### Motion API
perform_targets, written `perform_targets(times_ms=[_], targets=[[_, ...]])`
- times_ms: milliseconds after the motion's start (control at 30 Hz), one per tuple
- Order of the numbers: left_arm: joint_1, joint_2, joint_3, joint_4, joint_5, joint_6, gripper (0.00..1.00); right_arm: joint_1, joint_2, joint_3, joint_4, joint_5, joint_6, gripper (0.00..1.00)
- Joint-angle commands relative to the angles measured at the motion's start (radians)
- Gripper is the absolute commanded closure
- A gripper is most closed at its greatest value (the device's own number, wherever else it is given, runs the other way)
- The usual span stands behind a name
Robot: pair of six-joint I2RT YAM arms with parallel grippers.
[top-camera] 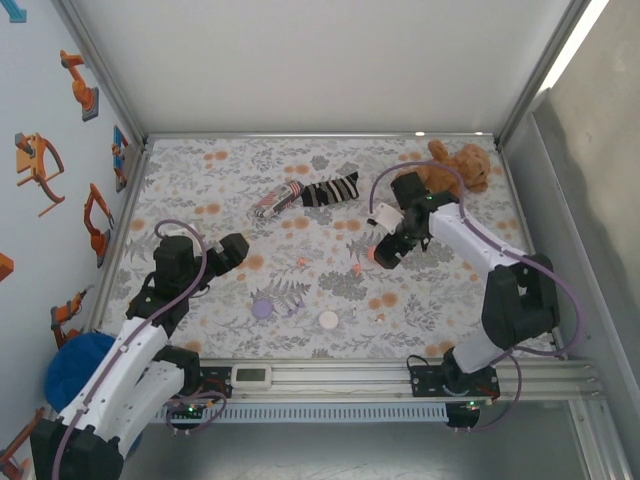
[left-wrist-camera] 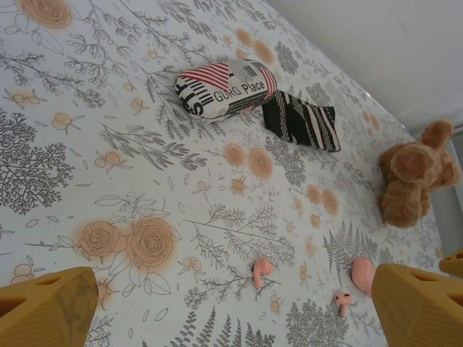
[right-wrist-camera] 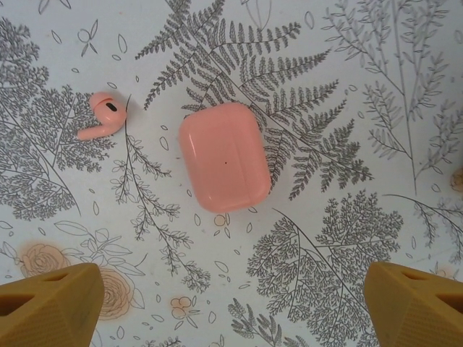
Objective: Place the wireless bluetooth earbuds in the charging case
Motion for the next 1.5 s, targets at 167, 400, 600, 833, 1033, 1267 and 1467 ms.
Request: perform_targets(times_ms=[167,400,600,833,1033,1267,1467], targets=[[-0.007,-0.034,0.01,-0.084,-0.049,0.009,0.04,0.021,0.111,0.055,-0.028,0.014,-0.072,0.1],[-0.007,-0.022,0.018,-0.09,-0.055,0.006,0.04,0.029,0.18,0.061,-0.019,0.02,-0.078,0.12],[-0.007,-0.014,0.019,-0.09,-0.053,0.003,0.04,0.042,0.221,0.059,0.005,0.033,-0.084,0.15],[-0.007,-0.01,0.024,-0.091,-0.055,0.001,0.04,0.055,0.281,0.081,0.006,0.05,-0.091,0.19],[-0.009,0.002,0.025,-0.09,-0.055,0.0,0.04,0.058,0.309,0.085,0.016,0.057,-0.095,0.26],[-0.01,0.006,0.03,-0.087,-0.054,-0.002,0.04,0.06,0.328,0.091,0.023,0.058,-0.096,0.4],[-0.009,0.005,0.031,-0.089,-0.052,-0.003,0.04,0.065,0.302,0.064,0.067,0.069,-0.103,0.44]])
